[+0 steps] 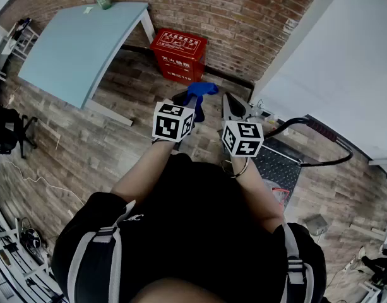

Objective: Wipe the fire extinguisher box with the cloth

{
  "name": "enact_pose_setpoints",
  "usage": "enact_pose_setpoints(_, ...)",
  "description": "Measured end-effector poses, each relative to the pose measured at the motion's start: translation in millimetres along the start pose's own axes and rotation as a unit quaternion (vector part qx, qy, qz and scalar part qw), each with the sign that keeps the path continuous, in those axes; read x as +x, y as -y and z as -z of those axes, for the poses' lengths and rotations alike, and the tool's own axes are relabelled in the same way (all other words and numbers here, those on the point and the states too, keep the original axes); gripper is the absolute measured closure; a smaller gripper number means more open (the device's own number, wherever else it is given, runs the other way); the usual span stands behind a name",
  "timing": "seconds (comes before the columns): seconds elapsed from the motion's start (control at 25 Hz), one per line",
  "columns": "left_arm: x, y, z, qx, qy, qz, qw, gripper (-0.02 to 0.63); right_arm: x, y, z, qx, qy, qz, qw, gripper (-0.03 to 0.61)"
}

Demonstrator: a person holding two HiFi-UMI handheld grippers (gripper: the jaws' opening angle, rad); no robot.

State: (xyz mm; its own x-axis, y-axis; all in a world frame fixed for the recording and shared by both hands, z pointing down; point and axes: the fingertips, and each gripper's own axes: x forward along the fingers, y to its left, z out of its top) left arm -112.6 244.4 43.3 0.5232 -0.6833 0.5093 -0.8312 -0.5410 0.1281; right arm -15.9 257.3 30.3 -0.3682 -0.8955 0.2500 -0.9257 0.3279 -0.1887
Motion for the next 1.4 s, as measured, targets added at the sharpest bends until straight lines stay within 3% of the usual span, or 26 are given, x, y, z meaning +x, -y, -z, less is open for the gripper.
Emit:
enact_pose_setpoints(0.6, 18, -21, 1, -0.016, -0.007, -0.016, 0.9997, 0.572, 28, 10, 5, 0.009, -0.011, -0.006, 1.000, 0.561)
enact_pose_setpoints(1.16, 98, -66, -39, -0.027, -0.011, 0.002, 0.9996, 0.572, 112, 45, -10, 0.003, -0.033, 0.000, 0.999, 0.561)
enact_pose_setpoints(1.4, 148, -90, -69, -0.032, -0.018, 0.021, 0.9991, 0.572, 163, 74, -35, -0.005, -0.041, 0.016, 0.999, 0.561)
